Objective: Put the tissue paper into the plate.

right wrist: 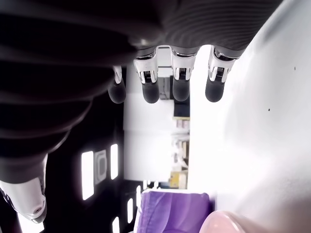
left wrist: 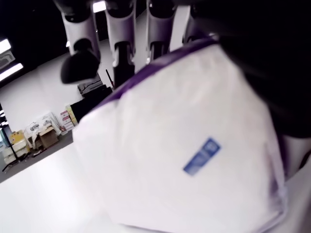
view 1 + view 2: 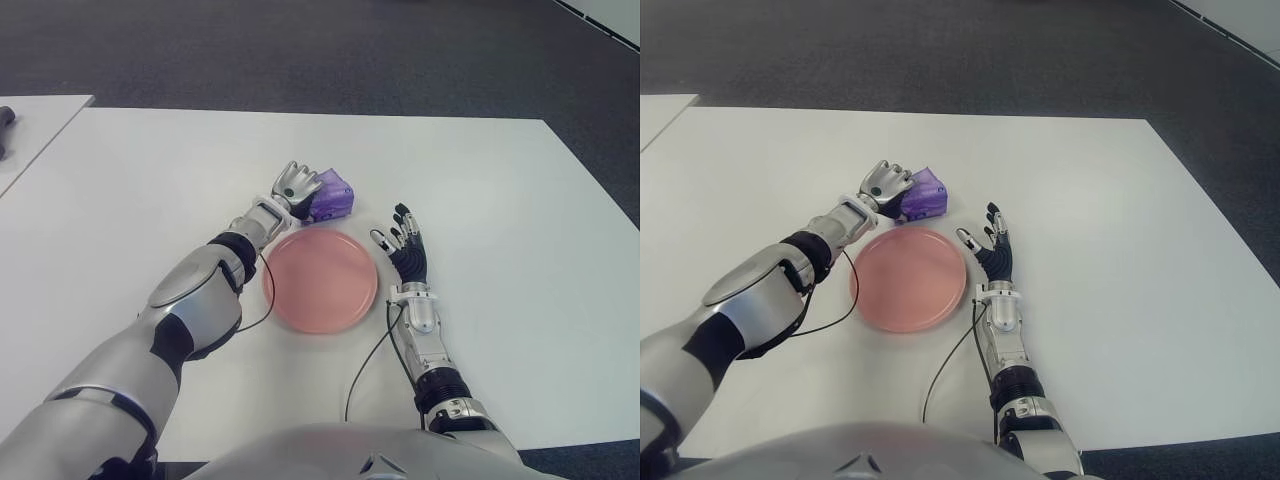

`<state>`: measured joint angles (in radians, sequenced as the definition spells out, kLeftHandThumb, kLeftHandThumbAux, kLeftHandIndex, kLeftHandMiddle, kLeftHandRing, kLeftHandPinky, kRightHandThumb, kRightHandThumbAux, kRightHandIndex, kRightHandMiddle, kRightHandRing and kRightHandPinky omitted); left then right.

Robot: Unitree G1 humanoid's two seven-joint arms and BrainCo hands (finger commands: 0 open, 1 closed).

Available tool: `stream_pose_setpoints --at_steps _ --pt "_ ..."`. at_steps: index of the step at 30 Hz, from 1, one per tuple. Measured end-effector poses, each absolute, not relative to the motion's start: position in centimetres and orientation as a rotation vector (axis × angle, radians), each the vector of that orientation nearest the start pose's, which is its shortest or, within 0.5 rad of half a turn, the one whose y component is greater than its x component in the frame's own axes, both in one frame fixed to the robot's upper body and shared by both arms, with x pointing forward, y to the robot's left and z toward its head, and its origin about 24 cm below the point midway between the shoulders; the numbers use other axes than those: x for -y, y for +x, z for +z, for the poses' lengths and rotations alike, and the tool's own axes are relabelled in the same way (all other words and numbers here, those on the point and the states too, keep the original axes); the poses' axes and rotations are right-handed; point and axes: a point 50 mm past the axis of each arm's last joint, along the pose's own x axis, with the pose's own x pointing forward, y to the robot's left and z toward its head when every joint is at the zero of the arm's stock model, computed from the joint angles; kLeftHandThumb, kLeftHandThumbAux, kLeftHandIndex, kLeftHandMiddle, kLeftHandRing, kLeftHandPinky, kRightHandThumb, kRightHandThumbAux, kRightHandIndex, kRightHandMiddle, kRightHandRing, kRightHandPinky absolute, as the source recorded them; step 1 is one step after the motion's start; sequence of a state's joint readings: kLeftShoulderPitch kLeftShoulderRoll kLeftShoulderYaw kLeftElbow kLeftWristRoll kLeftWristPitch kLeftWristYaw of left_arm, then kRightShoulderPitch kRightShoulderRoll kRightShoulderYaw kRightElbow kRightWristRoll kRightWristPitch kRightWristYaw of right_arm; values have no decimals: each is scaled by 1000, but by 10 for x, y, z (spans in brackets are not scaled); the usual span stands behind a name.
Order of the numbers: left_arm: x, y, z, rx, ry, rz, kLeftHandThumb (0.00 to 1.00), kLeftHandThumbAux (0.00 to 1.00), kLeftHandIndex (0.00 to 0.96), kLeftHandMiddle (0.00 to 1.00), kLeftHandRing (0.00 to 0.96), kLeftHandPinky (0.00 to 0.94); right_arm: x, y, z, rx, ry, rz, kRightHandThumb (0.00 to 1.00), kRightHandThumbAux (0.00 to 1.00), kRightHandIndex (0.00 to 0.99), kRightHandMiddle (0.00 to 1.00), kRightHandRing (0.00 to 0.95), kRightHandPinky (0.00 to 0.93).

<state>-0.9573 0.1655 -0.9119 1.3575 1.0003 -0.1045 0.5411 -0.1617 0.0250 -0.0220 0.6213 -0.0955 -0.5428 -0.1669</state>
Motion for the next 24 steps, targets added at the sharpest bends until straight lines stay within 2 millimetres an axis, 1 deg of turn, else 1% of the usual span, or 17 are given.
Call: stream_pose_setpoints --at_steps 5,6,8,12,18,24 --pt "-95 369 40 416 1878 -392 955 643 458 483 482 822 139 264 -7 83 -58 -97 107 557 0 0 0 6" --pt "-95 369 40 412 1874 -392 955 643 450 479 514 820 139 264 -7 83 -60 -97 105 552 0 0 0 5" --pt "-96 369 40 403 1867 -390 955 643 444 475 541 815 139 265 -7 79 -67 -96 103 549 0 0 0 4" --pt "-96 370 41 385 1846 -387 952 646 422 473 559 806 139 265 -7 67 -71 -101 102 548 0 0 0 4" --pt "-97 370 41 362 1798 -374 948 651 388 492 544 799 139 265 -7 54 -72 -104 108 551 0 0 0 6" --pt "-99 370 41 350 1764 -359 949 650 385 502 535 785 139 265 -7 54 -71 -107 110 543 0 0 0 8"
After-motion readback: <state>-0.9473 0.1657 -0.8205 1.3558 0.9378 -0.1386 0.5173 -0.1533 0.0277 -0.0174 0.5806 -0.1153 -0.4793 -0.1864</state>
